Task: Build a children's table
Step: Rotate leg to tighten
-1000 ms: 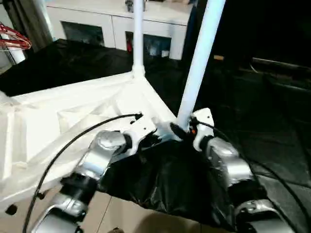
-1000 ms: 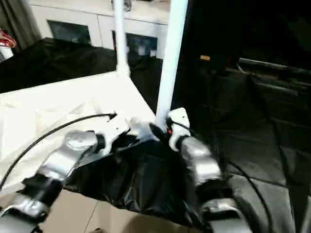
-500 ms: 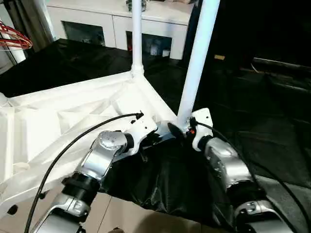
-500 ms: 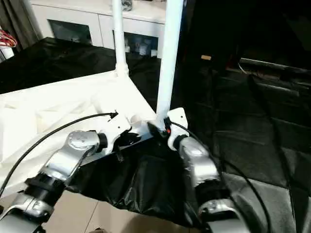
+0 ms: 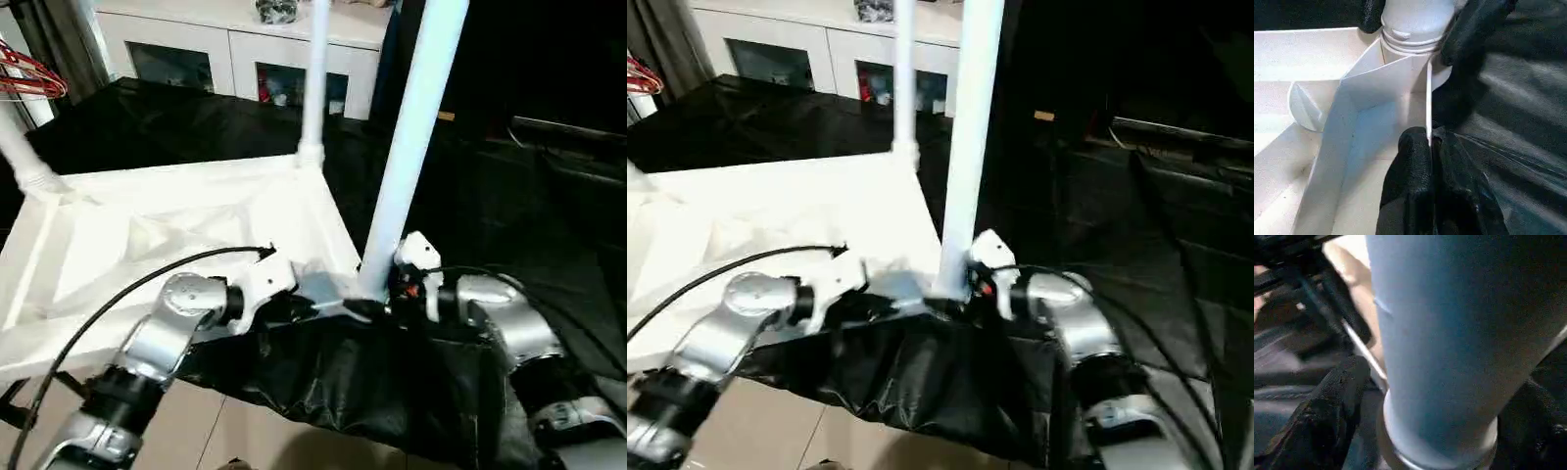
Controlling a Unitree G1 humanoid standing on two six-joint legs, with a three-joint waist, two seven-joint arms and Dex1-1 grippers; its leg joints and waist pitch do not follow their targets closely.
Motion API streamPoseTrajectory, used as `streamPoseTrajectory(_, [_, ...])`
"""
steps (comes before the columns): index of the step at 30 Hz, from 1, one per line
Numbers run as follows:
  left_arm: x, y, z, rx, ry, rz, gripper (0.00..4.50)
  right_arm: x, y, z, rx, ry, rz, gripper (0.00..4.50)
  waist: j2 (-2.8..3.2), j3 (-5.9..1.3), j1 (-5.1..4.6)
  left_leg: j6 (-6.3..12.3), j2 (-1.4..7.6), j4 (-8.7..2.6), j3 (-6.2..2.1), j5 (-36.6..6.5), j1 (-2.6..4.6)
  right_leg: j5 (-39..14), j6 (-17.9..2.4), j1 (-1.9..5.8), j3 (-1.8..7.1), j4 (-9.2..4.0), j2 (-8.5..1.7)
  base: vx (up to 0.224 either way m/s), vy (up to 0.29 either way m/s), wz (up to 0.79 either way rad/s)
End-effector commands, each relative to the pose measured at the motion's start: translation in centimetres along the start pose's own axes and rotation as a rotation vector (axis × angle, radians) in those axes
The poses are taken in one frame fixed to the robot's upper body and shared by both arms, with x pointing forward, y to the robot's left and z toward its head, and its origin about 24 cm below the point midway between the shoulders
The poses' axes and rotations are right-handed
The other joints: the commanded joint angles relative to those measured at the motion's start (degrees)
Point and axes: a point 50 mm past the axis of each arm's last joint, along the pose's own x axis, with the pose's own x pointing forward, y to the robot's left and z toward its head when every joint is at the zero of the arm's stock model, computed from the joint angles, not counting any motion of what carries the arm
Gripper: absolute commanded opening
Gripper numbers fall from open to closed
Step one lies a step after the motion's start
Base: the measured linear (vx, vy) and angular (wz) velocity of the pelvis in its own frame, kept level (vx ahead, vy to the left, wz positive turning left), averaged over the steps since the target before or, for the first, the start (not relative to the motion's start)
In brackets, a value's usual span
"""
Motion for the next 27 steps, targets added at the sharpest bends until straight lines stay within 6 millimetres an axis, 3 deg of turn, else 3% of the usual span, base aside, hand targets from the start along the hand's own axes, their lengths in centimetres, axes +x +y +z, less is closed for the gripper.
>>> streamPoseTrajectory(1, [0.1,-0.4,1.7,0.056,-0.082,-0.045,0.00,0.1,0.5,0.2,-0.012,0.014,0.068,3.61,-0.15,-3.86,0.01,3.63,4.05,-3.87,-1.49,-10.59,0.64,-16.63,-9.28,2.68,4.43,-5.05,-6.44,0.000,0.000,0.00])
streamPoseTrajectory(14, [-0.3,-0.4,1.5,0.044,-0.078,-0.062,0.00,0.4,1.1,-0.2,0.020,0.013,0.100,2.74,-0.26,-3.87,-0.04,3.21,4.07,-3.90,-1.52,-10.50,0.76,-17.32,-9.01,2.57,4.41,-5.05,-6.37,0.000,0.000,0.00])
streamPoseTrajectory(18, [0.6,0.3,1.7,0.018,-0.088,0.022,0.00,1.8,0.8,-0.5,0.060,-0.022,-0.051,2.66,-0.27,-3.78,-0.27,2.67,4.06,-4.01,-1.62,-10.97,0.80,-18.18,-8.77,2.46,4.43,-5.14,-6.39,0.000,0.000,0.00])
streamPoseTrajectory(22, [2.3,1.2,2.1,-0.011,-0.089,0.143,0.00,4.1,0.6,-0.7,0.139,-0.070,-0.277,2.65,-0.22,-3.66,-0.63,0.80,3.82,-4.09,-1.66,-12.98,1.28,-22.47,-7.55,2.12,4.44,-5.86,-6.62,0.000,0.000,0.00])
streamPoseTrajectory(27, [3.7,1.7,2.8,-0.036,-0.087,0.219,0.00,5.9,1.1,-0.9,0.191,-0.078,-0.409,2.65,0.03,-3.86,-0.57,0.49,4.02,-4.24,-1.74,-12.43,1.21,-20.06,-7.49,2.15,4.58,-5.62,-6.65,0.000,0.000,0.00])
